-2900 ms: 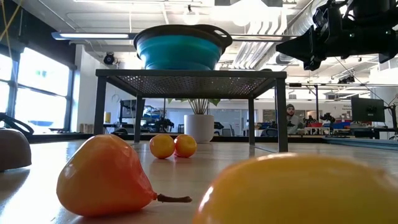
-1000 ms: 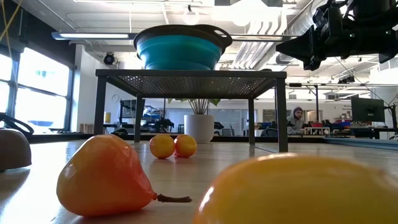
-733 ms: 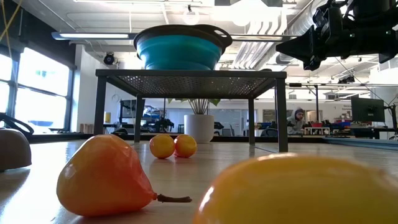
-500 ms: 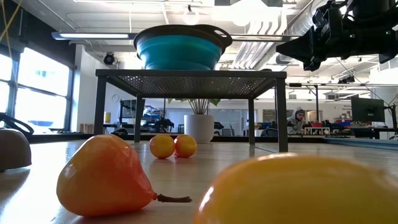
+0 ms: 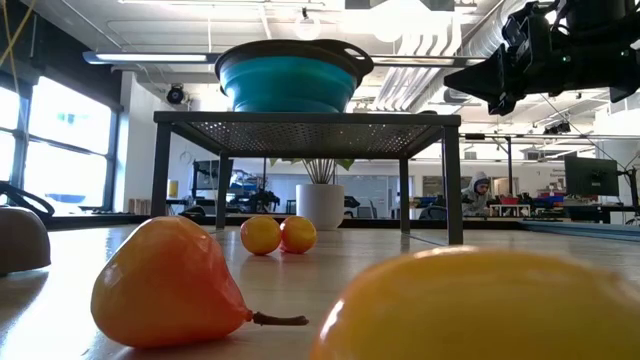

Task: Pick & Place Fruit
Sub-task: Put the kiwi into the blue strainer bowl on the shelf

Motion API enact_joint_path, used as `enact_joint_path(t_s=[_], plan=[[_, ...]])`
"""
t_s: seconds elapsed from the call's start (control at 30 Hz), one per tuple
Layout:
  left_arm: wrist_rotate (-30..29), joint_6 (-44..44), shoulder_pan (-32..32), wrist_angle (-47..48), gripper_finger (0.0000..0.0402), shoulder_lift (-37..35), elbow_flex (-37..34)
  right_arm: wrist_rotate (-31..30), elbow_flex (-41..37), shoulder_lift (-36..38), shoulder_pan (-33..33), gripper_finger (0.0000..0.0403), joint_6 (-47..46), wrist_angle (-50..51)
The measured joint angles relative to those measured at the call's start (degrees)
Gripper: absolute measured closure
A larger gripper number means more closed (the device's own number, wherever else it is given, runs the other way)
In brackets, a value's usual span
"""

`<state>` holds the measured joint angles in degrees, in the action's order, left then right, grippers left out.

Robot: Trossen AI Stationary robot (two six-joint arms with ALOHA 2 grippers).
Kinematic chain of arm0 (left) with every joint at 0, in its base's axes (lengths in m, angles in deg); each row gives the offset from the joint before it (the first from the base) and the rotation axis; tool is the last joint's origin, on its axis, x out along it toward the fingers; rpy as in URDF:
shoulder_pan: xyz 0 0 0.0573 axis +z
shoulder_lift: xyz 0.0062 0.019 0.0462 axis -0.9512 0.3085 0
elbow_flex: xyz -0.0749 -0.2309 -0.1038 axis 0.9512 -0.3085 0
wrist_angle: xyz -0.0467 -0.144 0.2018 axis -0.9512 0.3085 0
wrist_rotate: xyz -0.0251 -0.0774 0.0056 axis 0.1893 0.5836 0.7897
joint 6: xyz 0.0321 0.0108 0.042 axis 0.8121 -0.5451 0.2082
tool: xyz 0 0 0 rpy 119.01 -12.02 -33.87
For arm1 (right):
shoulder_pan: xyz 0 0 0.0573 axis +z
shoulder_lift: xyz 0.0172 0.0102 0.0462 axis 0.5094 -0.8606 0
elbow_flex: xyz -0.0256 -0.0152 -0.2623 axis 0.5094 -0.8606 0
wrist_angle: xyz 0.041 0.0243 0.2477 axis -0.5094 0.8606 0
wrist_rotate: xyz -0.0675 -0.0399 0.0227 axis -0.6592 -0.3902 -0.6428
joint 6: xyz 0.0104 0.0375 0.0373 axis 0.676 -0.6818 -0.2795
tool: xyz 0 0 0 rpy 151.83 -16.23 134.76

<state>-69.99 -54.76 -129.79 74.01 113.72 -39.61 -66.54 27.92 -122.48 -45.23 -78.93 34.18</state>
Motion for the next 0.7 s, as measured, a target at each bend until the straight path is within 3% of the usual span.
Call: enact_joint_path(t_s=[0.4, 0.7], plan=[[-3.7, -5.2, 0.0, -0.6, 0.0177, 0.1, 6.0, 0.0, 0.0, 0.0, 0.0, 0.0401, 0.1, 0.1], [-16.1, -10.9, 2.1, 0.2, 0.0172, 0.1, 12.4, 0.0, 0.0, 0.0, 0.0, 0.0401, 1.1, 0.1]])
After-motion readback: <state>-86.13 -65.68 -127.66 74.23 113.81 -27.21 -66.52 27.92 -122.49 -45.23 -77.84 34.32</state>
